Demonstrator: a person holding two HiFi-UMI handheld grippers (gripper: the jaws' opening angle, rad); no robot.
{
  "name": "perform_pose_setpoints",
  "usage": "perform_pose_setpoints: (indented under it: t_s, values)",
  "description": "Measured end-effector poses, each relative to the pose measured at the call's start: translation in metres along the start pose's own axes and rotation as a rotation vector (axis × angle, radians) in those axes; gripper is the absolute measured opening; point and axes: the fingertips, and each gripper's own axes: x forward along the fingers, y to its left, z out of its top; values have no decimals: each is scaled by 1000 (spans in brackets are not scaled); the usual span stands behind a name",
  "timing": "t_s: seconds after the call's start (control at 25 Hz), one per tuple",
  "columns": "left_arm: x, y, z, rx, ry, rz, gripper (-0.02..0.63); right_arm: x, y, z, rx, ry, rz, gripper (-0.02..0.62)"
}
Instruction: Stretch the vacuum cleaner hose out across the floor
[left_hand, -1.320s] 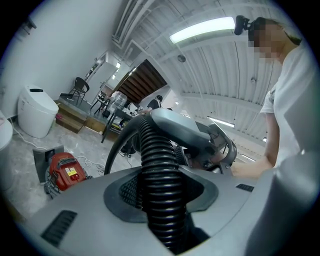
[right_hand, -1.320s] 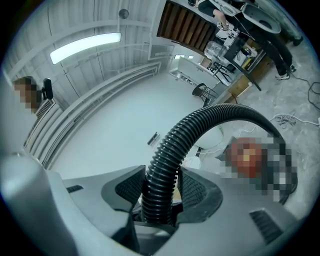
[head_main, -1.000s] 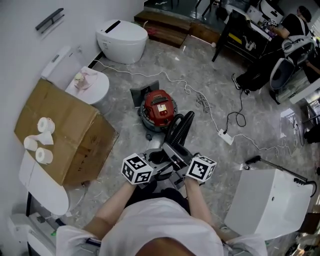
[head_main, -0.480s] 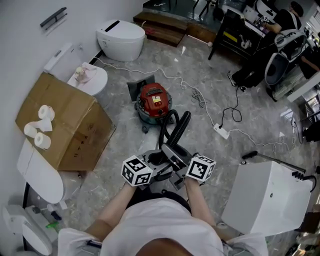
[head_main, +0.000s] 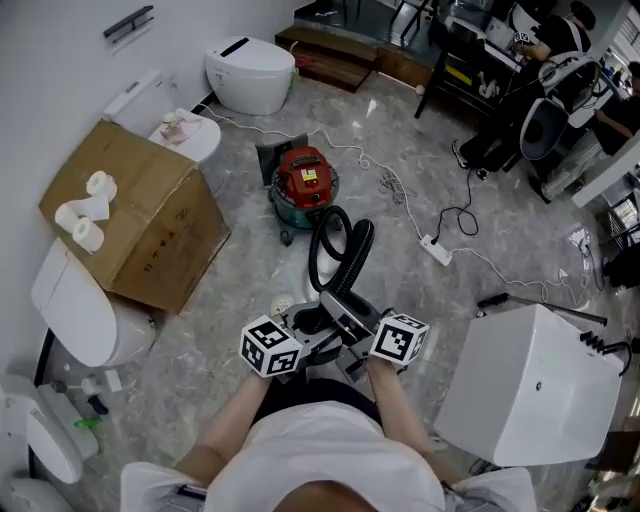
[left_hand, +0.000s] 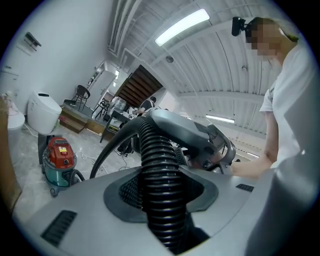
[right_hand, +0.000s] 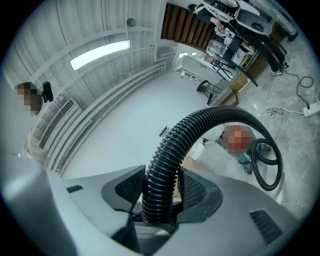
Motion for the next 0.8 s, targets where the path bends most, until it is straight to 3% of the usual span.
perform_pose_setpoints:
  t_s: [0.44, 0.8]
  values:
    - [-18, -82, -51, -55, -68, 41, 163, -67, 37, -62, -25, 78, 31, 207]
    - [-23, -110, -59, -41, -64, 35, 163, -90, 53, -73, -19, 63, 48, 207]
